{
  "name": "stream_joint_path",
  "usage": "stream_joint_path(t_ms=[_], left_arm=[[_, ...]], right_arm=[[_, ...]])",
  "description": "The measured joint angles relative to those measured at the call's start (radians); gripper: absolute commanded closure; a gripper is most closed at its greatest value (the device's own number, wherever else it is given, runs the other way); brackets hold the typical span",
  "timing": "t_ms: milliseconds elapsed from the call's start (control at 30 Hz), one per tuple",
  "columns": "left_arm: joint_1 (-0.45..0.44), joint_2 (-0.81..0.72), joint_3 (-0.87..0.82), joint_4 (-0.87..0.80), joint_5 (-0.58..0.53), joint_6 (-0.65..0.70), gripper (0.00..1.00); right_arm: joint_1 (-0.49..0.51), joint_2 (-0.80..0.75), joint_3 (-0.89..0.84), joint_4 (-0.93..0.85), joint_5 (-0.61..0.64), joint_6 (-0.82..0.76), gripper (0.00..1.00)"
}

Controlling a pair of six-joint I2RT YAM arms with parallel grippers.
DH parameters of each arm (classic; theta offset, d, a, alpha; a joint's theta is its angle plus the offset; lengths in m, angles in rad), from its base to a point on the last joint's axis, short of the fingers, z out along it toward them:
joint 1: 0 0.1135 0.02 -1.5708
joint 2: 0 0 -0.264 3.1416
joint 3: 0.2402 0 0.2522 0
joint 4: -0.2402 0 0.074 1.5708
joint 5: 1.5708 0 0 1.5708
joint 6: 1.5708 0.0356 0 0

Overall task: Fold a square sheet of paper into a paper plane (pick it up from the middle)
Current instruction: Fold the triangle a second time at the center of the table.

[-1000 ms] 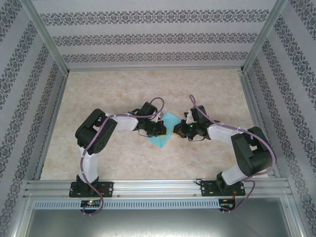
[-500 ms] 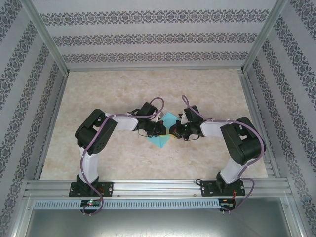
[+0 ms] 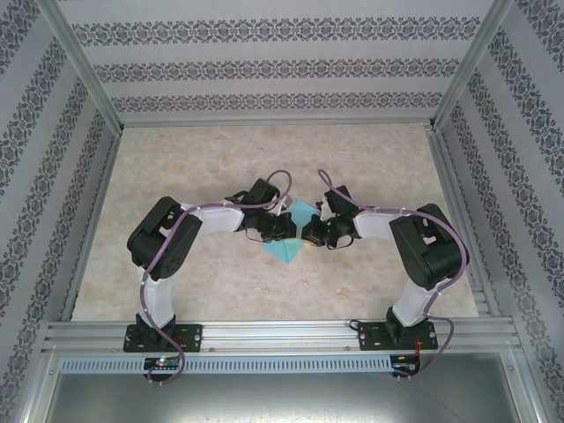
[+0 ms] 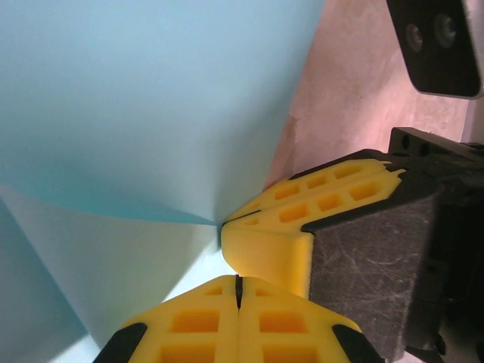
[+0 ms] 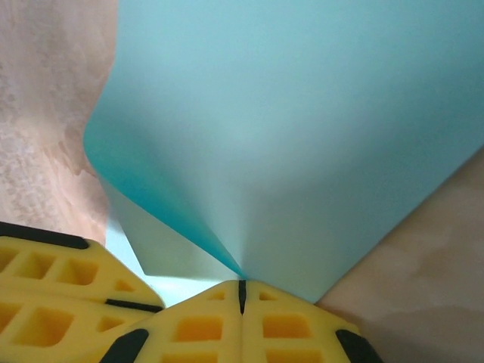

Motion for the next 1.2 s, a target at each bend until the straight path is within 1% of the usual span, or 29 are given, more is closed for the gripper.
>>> stream_joint_path(t_ms=[200, 400, 1033, 1200], left_arm=[[0.021, 0.000, 0.041, -0.091, -0.023, 0.074, 0.93], [0.059, 0.024, 0.075, -0.140, -0.024, 0.122, 0.93], [0.083, 0.086, 0.103, -0.180, -0.010, 0.187, 0.93], [0.084, 0.099, 0.119, -0.191, -0.002, 0.200, 0.93]], right_arm=[[0.000, 0.000, 0.010, -0.022, 0.011, -0.026, 0.98], [0.000, 0.000, 0.016, -0.033, 0.014, -0.027, 0.98], [0.006, 0.000, 0.037, -0.073, 0.038, -0.051, 0.97], [0.013, -0.012, 0.041, -0.097, 0.062, -0.052, 0.91]])
